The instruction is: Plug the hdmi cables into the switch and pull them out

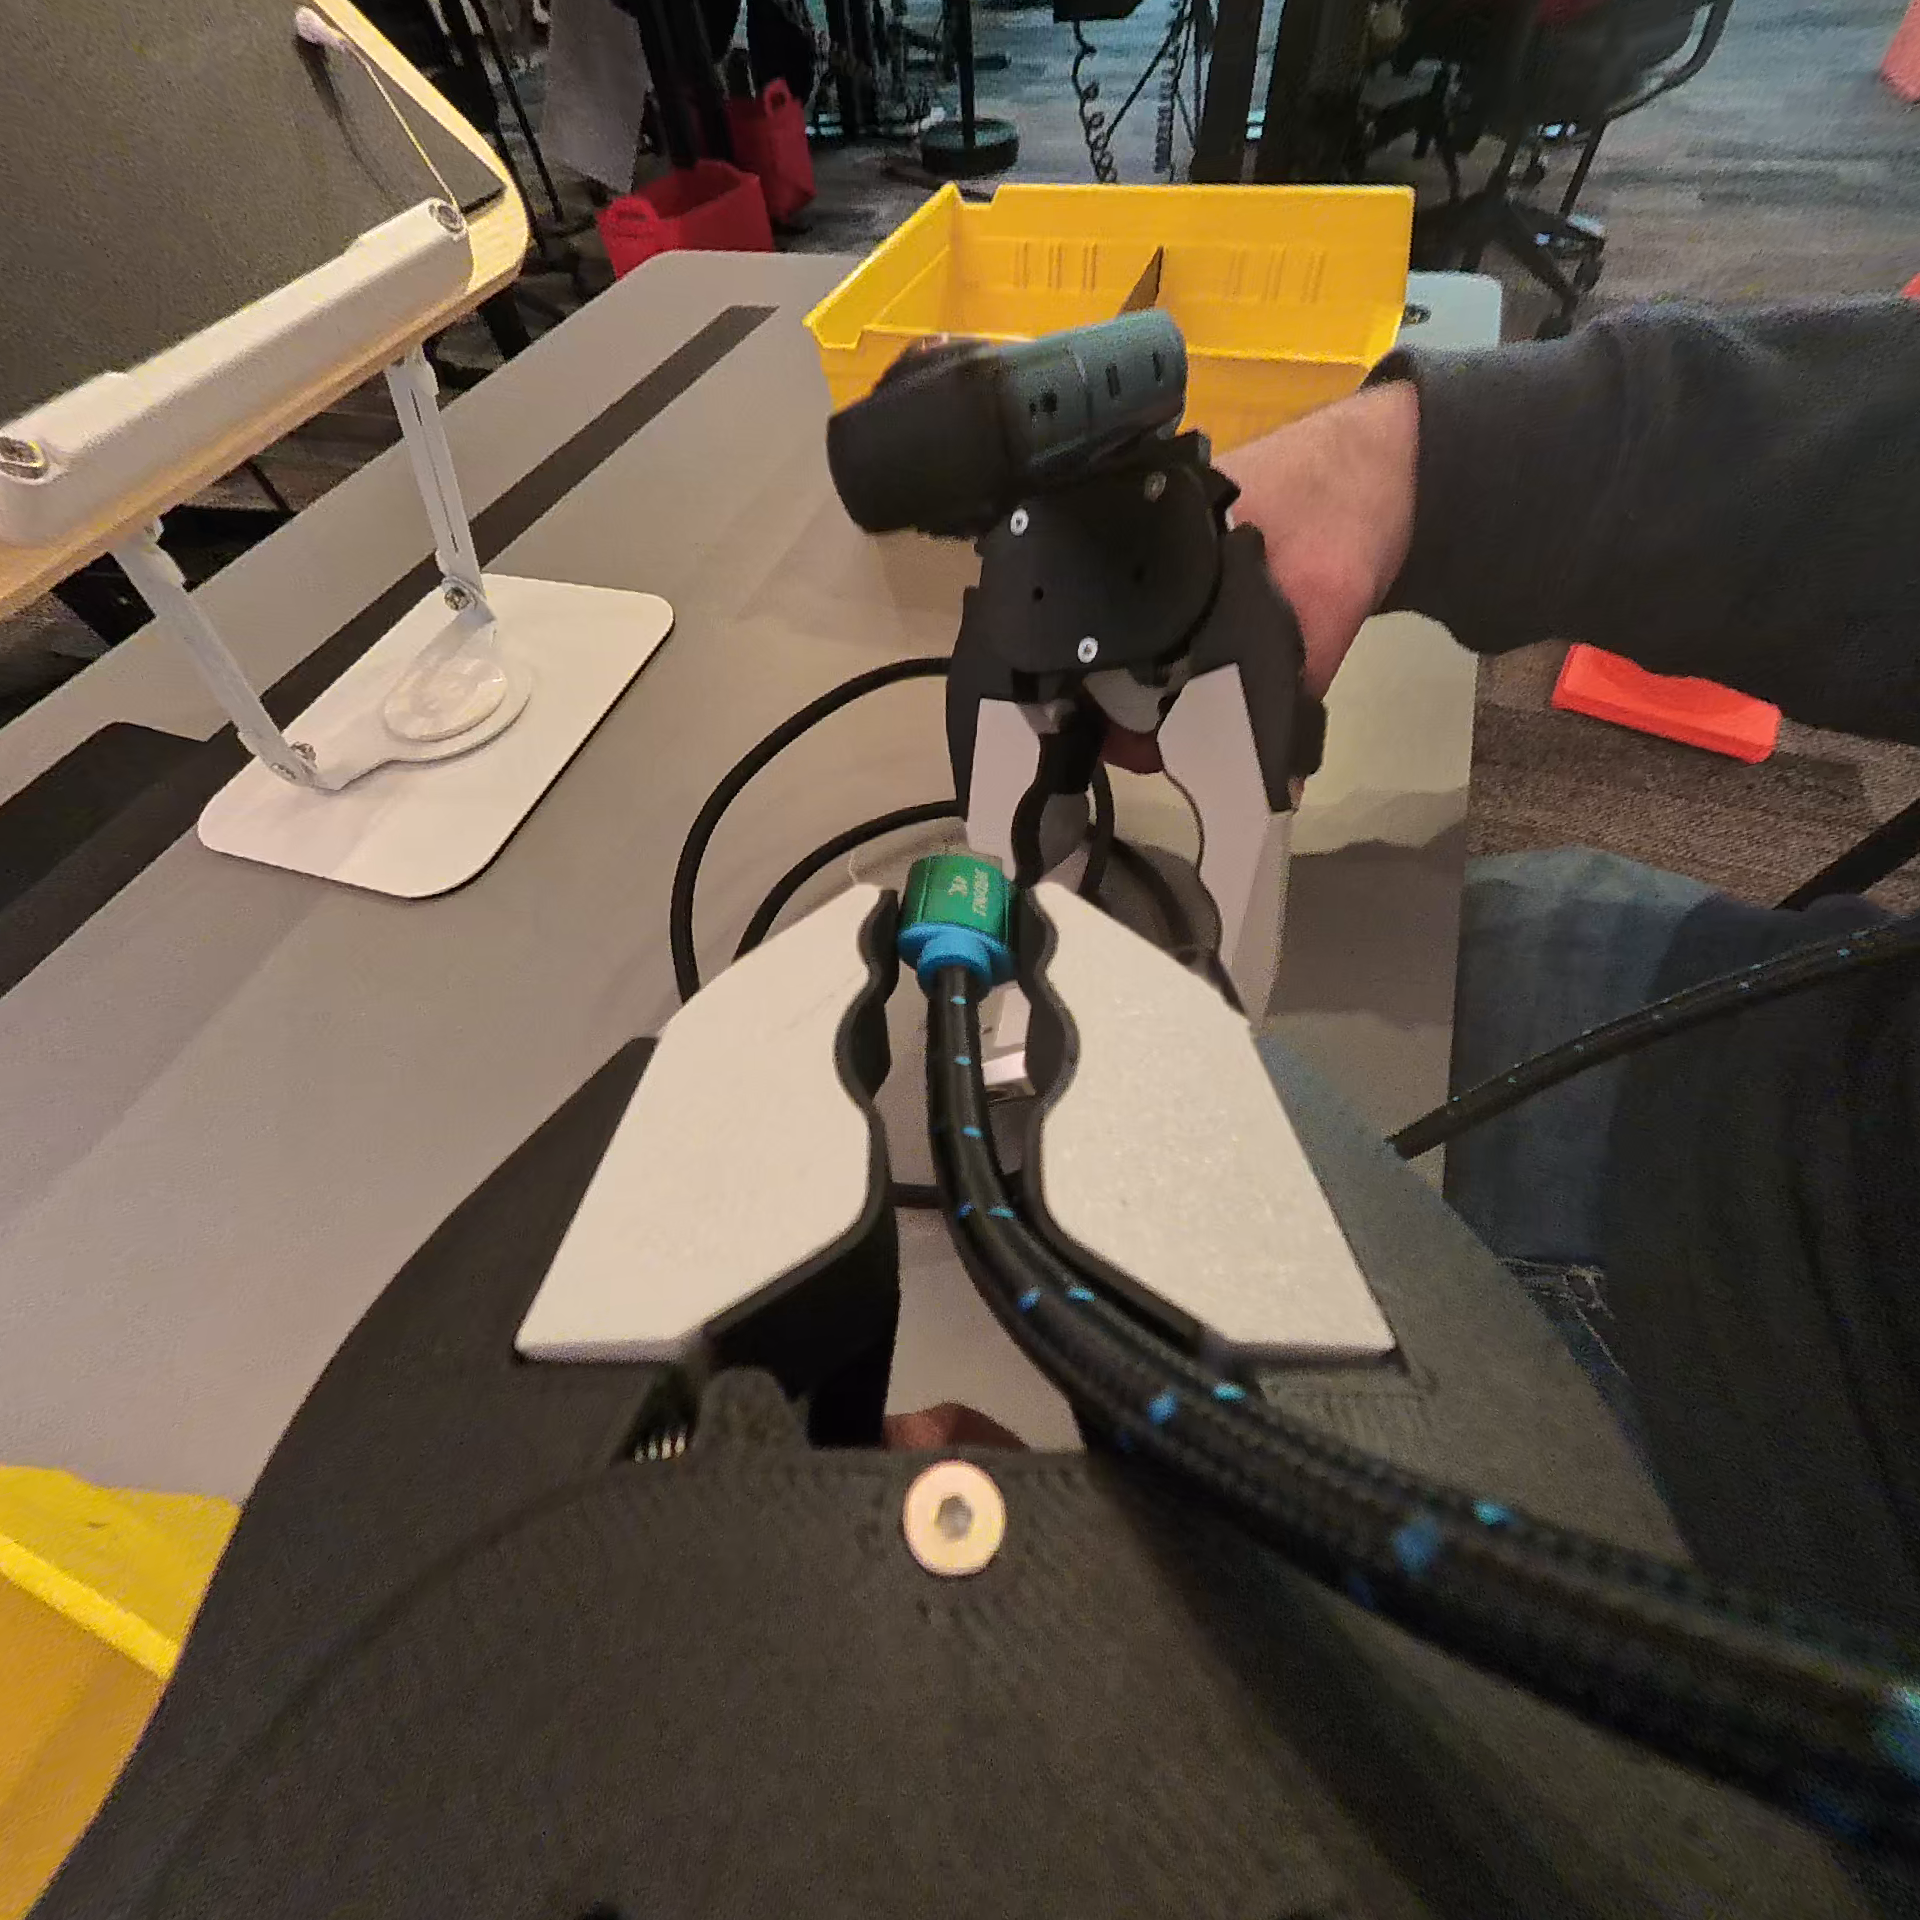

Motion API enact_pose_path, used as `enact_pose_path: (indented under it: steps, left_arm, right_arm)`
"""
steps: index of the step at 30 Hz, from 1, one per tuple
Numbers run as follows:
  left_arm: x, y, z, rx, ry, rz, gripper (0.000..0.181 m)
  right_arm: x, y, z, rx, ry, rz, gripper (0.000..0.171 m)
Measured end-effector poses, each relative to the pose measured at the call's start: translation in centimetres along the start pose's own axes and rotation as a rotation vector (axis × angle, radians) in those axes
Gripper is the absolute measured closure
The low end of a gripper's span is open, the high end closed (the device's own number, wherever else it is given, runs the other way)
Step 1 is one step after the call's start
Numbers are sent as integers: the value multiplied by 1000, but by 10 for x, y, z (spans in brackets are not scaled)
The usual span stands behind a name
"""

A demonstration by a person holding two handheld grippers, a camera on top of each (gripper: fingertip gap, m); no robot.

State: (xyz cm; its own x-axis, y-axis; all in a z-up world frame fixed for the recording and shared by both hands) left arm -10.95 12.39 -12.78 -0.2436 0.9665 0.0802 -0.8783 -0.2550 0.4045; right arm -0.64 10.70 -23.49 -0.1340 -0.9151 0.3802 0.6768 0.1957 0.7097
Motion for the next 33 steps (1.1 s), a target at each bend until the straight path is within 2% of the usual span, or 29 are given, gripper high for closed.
enact_pose_path:
  steps: [6,16,28,30,32,33]
  left_arm:
    - [-7,-17,-9,79,-40,12,159]
    - [-17,-66,-42,321,-5,105,160]
    - [-19,-90,-73,402,145,52,160]
    - [-20,-91,-76,424,153,47,160]
    - [-16,-91,-77,418,157,73,161]
    - [-14,-89,-77,418,174,67,160]
  right_arm:
    - [9,8,2,-25,24,44,92]
    - [26,26,-2,-25,38,115,93]
    - [8,21,-15,43,38,8,95]
    - [7,22,-11,16,65,-7,102]
    - [12,31,1,-56,106,-1,124]
    - [12,34,4,-69,122,-21,130]
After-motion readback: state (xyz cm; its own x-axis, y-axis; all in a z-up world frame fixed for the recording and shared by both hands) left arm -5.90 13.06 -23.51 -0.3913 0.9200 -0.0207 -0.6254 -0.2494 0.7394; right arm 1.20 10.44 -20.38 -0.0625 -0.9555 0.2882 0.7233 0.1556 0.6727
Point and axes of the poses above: each gripper's, where its closed fingertips meet, y back along the fingers, z out of its top, x = y × z across the jaws, the point moved 4 cm from there along y, back along the fingers
